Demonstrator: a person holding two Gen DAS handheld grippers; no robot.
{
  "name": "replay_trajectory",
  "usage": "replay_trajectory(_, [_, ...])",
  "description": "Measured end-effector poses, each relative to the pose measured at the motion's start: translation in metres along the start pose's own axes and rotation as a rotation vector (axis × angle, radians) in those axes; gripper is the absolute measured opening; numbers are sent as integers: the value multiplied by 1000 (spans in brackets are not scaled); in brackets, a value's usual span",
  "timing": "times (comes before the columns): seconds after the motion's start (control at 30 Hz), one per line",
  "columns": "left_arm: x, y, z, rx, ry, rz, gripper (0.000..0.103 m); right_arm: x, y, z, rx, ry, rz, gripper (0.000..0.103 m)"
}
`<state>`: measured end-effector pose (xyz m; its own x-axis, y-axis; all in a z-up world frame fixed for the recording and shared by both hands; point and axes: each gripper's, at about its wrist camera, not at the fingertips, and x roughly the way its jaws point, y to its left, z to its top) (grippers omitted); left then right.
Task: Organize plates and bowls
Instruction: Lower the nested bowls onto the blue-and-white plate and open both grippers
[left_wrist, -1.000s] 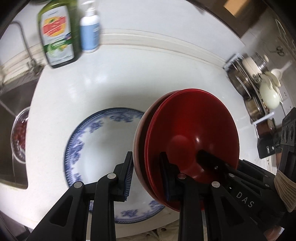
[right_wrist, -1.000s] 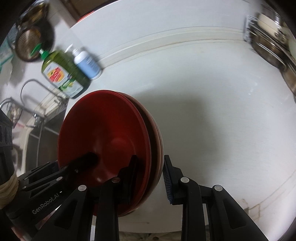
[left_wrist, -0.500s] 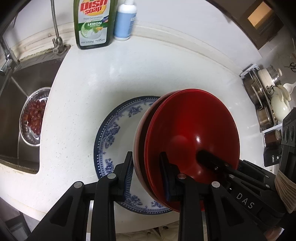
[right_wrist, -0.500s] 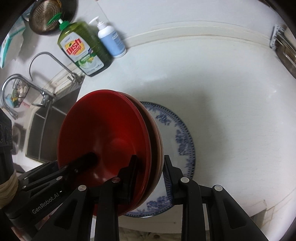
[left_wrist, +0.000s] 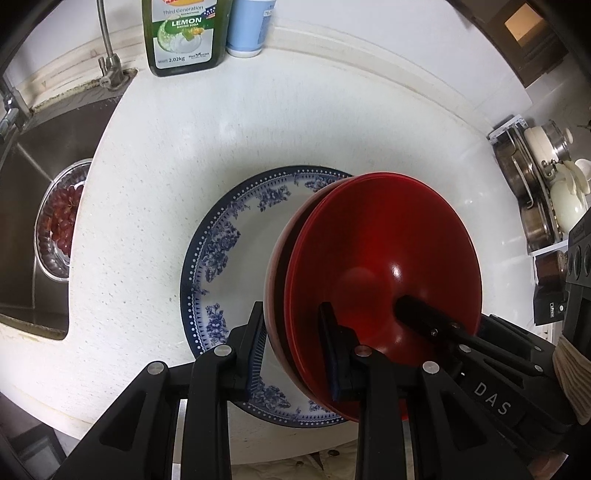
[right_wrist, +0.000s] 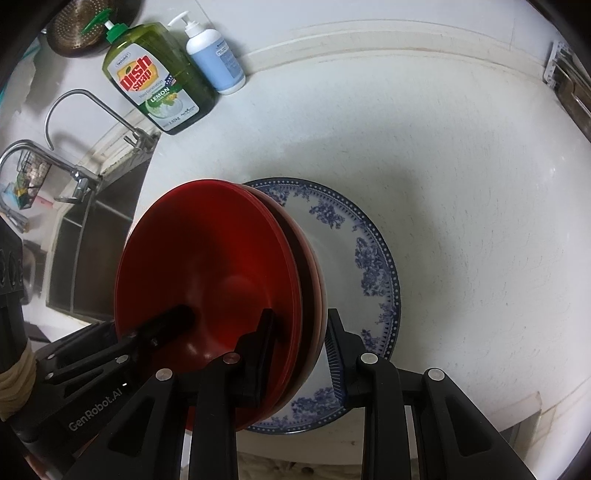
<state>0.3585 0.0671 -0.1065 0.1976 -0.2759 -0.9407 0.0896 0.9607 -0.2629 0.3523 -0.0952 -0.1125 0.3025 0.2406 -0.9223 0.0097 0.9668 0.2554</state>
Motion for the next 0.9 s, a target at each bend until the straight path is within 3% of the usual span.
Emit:
replay_trajectory(0.3, [10, 4, -4, -30, 22, 8, 28, 10, -2, -1, -7, 32, 3, 28])
replay_trajectory(0.63, [10, 5, -8, -31, -5, 13, 29, 12, -3, -2, -20, 34, 20, 29])
replay_trajectory(0.7, [5, 5, -8, -18, -35, 35, 35, 13, -2, -2, -22, 31, 25, 29])
replay_trajectory(0.77, [-1, 5, -9, -11, -72, 59, 50, 11, -2, -2, -27, 14, 22, 29])
replay_trajectory(0.9, [-20, 6, -11, 14, -152, 104, 59, -1, -1, -2, -46, -37, -5, 36])
